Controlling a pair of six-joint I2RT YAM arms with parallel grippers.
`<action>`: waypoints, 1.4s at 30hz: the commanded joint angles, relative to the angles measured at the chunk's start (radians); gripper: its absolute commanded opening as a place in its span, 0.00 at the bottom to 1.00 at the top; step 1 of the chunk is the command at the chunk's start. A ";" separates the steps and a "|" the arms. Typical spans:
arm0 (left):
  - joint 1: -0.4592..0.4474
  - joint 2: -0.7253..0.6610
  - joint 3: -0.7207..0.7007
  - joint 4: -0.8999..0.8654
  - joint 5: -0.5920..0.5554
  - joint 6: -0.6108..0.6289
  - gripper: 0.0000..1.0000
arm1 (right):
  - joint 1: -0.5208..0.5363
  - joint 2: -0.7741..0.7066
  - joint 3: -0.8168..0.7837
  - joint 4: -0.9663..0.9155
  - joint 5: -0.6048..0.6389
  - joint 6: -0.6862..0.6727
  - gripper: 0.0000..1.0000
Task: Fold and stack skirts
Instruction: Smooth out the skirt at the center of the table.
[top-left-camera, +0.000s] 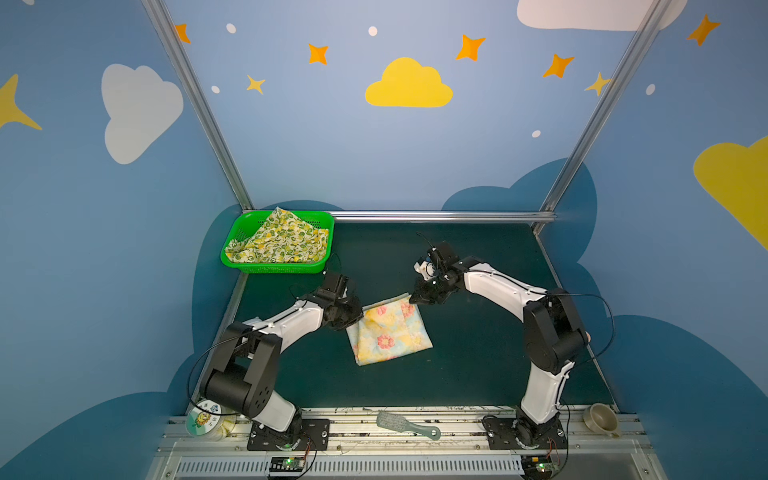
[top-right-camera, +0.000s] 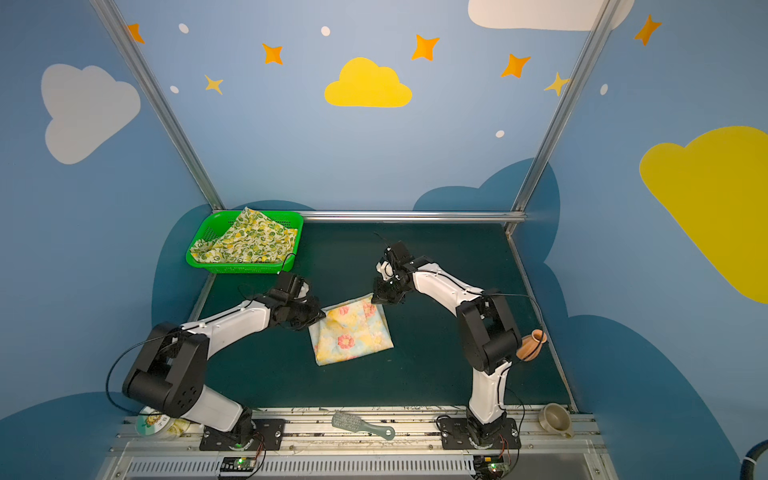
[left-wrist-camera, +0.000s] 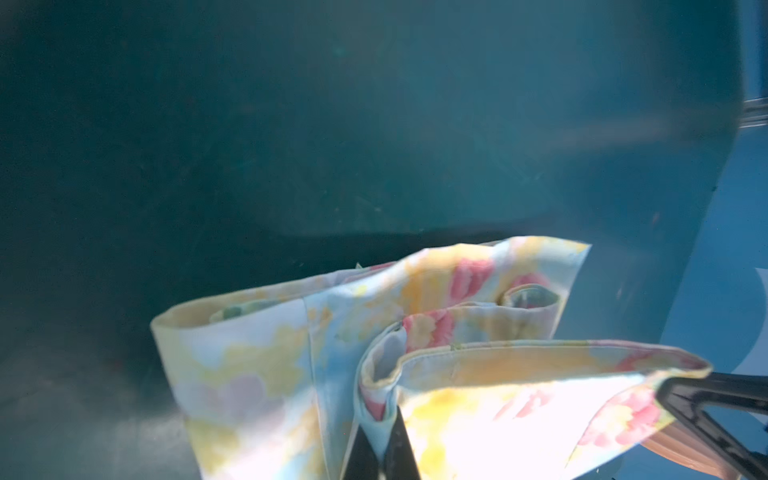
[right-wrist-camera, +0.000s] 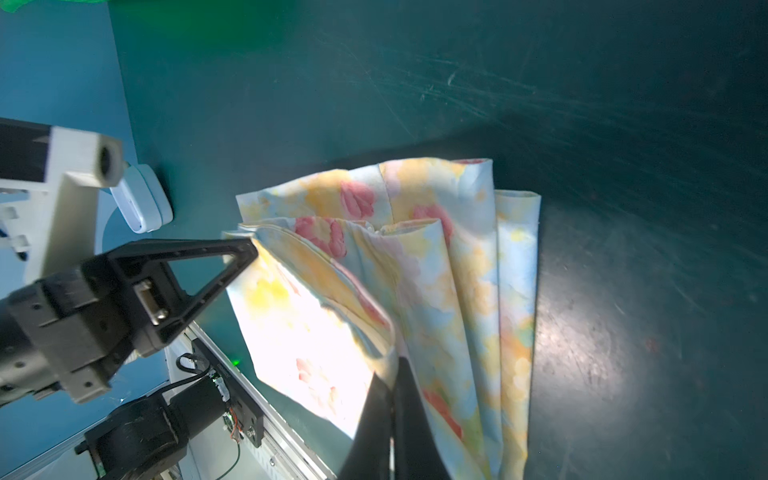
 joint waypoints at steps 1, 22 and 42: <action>0.013 0.011 -0.015 -0.004 -0.030 -0.010 0.04 | -0.001 0.035 0.015 0.003 0.024 -0.019 0.00; 0.021 -0.016 -0.054 -0.020 -0.118 -0.011 0.04 | 0.023 0.183 0.105 -0.012 0.101 -0.059 0.00; -0.130 -0.200 0.089 -0.136 -0.142 0.019 0.43 | -0.034 -0.045 -0.127 0.010 -0.009 -0.063 0.55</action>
